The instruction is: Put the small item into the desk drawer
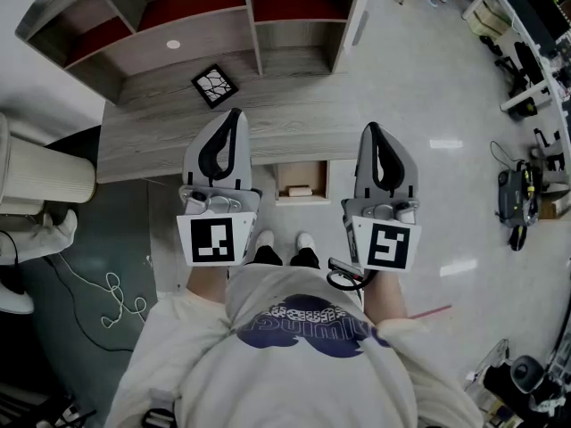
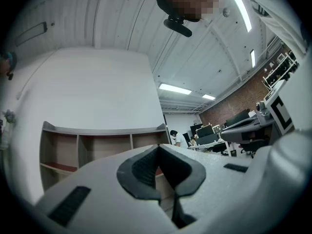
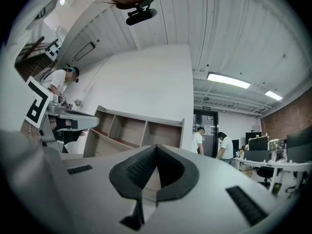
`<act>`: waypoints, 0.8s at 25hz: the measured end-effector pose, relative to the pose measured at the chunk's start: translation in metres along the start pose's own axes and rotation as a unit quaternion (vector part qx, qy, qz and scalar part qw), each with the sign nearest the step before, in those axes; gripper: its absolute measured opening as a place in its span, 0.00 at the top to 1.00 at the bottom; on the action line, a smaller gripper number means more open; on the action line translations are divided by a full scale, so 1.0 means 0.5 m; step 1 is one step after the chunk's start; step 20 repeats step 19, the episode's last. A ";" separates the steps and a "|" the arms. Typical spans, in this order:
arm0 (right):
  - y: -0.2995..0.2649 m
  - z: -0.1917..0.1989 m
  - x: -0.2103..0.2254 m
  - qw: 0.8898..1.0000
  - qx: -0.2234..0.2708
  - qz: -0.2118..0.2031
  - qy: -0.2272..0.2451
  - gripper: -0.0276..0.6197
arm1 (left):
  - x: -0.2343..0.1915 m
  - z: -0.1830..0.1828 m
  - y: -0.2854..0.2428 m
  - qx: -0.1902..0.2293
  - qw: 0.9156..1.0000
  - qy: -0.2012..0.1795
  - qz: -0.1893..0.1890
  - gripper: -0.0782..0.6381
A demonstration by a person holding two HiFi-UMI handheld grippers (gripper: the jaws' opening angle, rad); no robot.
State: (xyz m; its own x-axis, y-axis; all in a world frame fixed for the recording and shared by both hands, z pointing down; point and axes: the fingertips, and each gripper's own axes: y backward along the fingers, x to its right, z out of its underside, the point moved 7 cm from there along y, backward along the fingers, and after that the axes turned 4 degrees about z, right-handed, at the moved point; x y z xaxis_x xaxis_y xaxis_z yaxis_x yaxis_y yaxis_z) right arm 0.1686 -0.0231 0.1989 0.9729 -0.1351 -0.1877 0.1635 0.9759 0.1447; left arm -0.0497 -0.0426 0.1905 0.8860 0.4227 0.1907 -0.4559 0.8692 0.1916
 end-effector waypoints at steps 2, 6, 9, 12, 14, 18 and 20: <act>-0.001 -0.003 0.001 1.000 -0.001 -0.002 0.007 0.96 | 0.001 -0.002 -0.003 -0.001 1.000 0.001 0.001 0.88; -0.002 -0.008 0.000 1.000 0.004 -0.004 0.009 0.96 | -0.001 -0.003 -0.003 -0.003 1.000 -0.001 0.001 0.88; 0.000 -0.010 -0.003 1.000 0.008 -0.006 0.011 0.96 | -0.004 -0.002 -0.001 -0.003 1.000 -0.002 0.001 0.88; -0.001 -0.012 -0.006 1.000 0.012 -0.006 0.011 0.96 | -0.007 -0.001 -0.002 -0.001 1.000 -0.003 0.000 0.88; -0.003 -0.015 -0.008 1.000 0.014 -0.004 0.003 0.96 | -0.007 0.000 -0.003 -0.002 1.000 -0.004 0.000 0.88; 0.000 -0.015 -0.006 1.000 0.013 -0.004 0.001 0.96 | -0.003 0.000 -0.003 -0.002 1.000 -0.005 0.000 0.88; 0.001 -0.014 -0.004 1.000 0.013 -0.004 0.003 0.96 | -0.001 -0.001 -0.003 -0.002 1.000 -0.005 0.000 0.88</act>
